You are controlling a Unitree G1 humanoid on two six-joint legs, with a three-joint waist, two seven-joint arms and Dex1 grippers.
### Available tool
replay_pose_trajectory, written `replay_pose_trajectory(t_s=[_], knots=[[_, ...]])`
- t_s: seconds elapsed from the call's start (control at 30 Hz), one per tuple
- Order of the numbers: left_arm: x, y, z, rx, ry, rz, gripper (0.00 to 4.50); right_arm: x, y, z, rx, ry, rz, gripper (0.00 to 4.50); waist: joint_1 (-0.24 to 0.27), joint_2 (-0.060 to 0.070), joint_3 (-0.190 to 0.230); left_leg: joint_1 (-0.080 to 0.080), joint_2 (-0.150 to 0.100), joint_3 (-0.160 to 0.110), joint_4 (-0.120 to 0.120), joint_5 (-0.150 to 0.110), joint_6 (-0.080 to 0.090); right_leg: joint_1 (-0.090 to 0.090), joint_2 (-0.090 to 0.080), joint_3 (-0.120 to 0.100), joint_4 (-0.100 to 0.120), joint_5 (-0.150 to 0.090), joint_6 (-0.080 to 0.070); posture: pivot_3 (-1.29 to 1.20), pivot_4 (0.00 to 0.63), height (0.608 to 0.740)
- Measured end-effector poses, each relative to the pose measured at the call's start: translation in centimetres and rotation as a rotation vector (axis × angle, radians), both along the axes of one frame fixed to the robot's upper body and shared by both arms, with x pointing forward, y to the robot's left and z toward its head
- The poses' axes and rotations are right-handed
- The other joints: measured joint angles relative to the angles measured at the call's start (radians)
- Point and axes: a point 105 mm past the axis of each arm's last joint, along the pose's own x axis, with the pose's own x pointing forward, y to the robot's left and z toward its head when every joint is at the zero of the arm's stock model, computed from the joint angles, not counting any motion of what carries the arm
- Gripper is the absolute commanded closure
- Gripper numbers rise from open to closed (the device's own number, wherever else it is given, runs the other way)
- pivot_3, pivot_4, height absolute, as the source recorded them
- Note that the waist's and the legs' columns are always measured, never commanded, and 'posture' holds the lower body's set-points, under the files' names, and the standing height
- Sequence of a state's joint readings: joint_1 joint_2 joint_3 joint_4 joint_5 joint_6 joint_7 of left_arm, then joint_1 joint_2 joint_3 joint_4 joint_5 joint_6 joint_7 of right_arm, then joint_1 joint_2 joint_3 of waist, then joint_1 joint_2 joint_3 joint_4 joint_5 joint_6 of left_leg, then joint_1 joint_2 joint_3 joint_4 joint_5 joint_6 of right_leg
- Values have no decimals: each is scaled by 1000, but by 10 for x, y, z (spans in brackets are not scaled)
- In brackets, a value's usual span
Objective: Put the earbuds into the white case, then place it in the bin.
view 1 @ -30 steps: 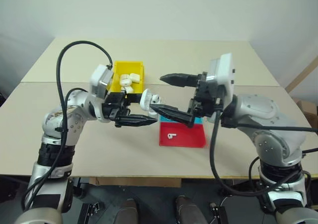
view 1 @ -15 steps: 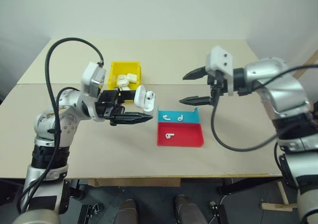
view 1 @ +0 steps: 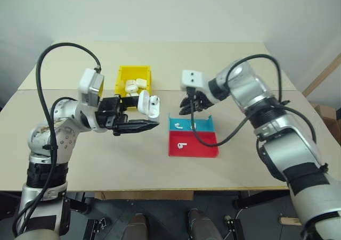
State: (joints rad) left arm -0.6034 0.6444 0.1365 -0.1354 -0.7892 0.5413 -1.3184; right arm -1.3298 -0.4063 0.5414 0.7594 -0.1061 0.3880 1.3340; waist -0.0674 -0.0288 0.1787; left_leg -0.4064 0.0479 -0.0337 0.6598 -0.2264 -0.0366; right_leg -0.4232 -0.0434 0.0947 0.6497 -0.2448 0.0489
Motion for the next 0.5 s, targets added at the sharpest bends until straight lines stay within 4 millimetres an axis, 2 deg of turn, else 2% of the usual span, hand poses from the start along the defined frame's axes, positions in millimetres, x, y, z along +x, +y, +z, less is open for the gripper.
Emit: replay_pose_trajectory(t_s=[0.27,0.5], knots=[[2,0,3,-9,1,9,1731,5,18,-1,-86,50,-42,2685,-3,1,0,1,0,0,0,0,0,0,0,0,1,0,0,0,150,740],[1,-1,6,-28,2,-1,1731,5,19,-23,-150,103,-69,2685,-3,1,1,0,0,0,0,0,0,0,0,0,1,0,0,0,150,740]])
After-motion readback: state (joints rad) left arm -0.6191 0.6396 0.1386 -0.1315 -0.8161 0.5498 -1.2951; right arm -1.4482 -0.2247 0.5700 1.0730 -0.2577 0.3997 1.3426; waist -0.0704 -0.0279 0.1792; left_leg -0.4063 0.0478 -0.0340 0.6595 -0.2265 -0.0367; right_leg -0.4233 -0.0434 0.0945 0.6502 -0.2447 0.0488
